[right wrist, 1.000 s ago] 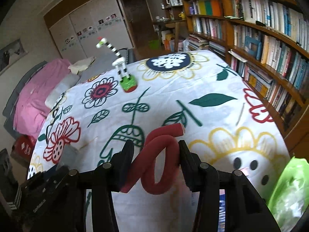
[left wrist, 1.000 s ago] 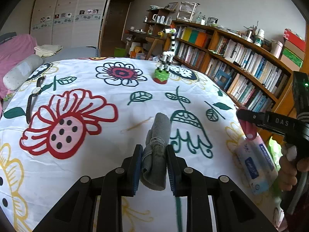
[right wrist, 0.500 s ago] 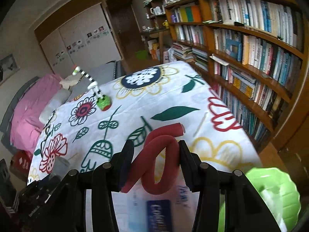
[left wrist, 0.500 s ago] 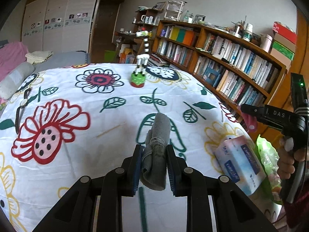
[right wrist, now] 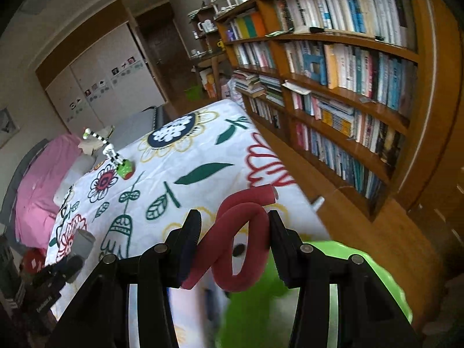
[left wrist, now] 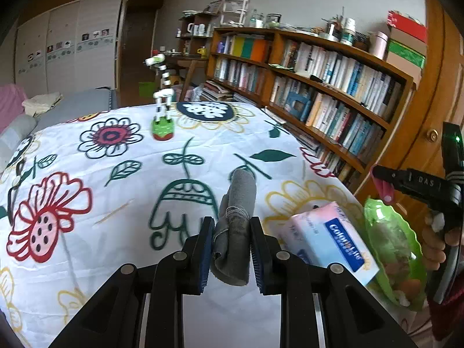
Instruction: Organize soft objects
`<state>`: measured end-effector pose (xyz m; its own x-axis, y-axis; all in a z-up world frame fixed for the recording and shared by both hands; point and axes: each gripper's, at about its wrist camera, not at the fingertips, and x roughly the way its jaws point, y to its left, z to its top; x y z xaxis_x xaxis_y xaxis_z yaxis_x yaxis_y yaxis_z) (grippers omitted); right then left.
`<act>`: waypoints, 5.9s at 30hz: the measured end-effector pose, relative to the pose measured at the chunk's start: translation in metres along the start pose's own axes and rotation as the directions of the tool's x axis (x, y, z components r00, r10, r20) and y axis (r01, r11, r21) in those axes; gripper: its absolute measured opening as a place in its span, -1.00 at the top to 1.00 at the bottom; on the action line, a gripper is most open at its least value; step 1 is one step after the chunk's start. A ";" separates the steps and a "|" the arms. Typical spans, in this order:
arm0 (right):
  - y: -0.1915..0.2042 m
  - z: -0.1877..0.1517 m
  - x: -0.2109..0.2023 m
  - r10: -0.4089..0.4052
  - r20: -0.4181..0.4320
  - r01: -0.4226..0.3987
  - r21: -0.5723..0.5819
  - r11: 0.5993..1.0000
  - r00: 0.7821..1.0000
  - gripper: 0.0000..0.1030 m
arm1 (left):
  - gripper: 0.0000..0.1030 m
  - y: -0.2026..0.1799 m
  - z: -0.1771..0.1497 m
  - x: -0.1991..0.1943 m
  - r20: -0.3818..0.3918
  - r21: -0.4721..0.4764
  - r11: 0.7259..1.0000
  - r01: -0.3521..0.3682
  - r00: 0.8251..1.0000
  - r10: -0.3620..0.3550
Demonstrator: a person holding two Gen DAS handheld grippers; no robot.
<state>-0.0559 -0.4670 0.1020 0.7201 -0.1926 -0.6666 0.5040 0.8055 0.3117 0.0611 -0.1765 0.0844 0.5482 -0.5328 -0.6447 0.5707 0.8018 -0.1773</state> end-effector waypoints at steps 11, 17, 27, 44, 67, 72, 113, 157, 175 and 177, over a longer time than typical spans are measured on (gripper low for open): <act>-0.055 -0.024 -0.034 -0.015 0.003 0.015 0.051 0.999 1.000 0.07 | 0.50 -0.054 0.009 0.012 -0.023 0.083 0.996 0.045 0.999 -0.043; -0.076 -0.042 -0.046 0.003 -0.016 -0.001 0.071 0.997 1.000 0.07 | 0.50 -0.087 0.010 0.017 -0.041 0.125 0.988 0.089 0.996 -0.085; -0.094 -0.066 -0.059 0.025 -0.049 -0.022 0.063 0.998 0.999 0.07 | 0.50 -0.140 0.004 0.024 -0.091 0.183 0.966 0.182 0.982 -0.168; -0.099 -0.082 -0.053 0.018 -0.075 -0.015 0.032 0.999 0.997 0.03 | 0.50 -0.196 -0.012 0.036 -0.184 0.248 0.923 0.296 0.949 -0.255; -0.112 -0.104 -0.102 0.005 0.055 -0.006 0.024 1.000 0.998 -0.09 | 0.49 -0.224 -0.034 0.070 -0.306 0.260 0.889 0.377 0.905 -0.294; -0.113 -0.106 -0.103 0.007 0.057 -0.008 0.025 1.000 0.998 -0.09 | 0.47 -0.225 -0.039 0.073 -0.318 0.258 0.893 0.370 0.905 -0.283; -0.088 -0.127 -0.135 -0.042 0.059 0.044 -0.043 0.998 0.997 -0.24 | -0.99 -0.192 -0.043 -0.003 -0.087 0.325 0.933 0.151 0.988 -0.130; -0.047 -0.166 -0.138 -0.162 0.106 0.181 -0.211 0.960 0.981 -1.00 | -0.99 -0.185 -0.074 -0.006 0.003 0.379 0.913 -0.149 0.987 0.159; -0.048 -0.169 -0.132 -0.173 0.092 0.191 -0.238 0.952 0.981 -1.00 | -0.99 -0.193 -0.074 0.002 -0.011 0.405 0.903 -0.141 0.987 0.159; -0.049 -0.169 -0.132 -0.173 0.091 0.190 -0.235 0.953 0.981 -1.00 | -0.99 -0.195 -0.074 0.003 -0.013 0.408 0.903 -0.138 0.987 0.157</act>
<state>-0.2558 -0.3863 0.0604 0.6621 -0.3794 -0.6463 0.5053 0.8629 0.0110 -0.0937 -0.3141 0.0619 0.6229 -0.3963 -0.6745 0.6886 0.6869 0.2323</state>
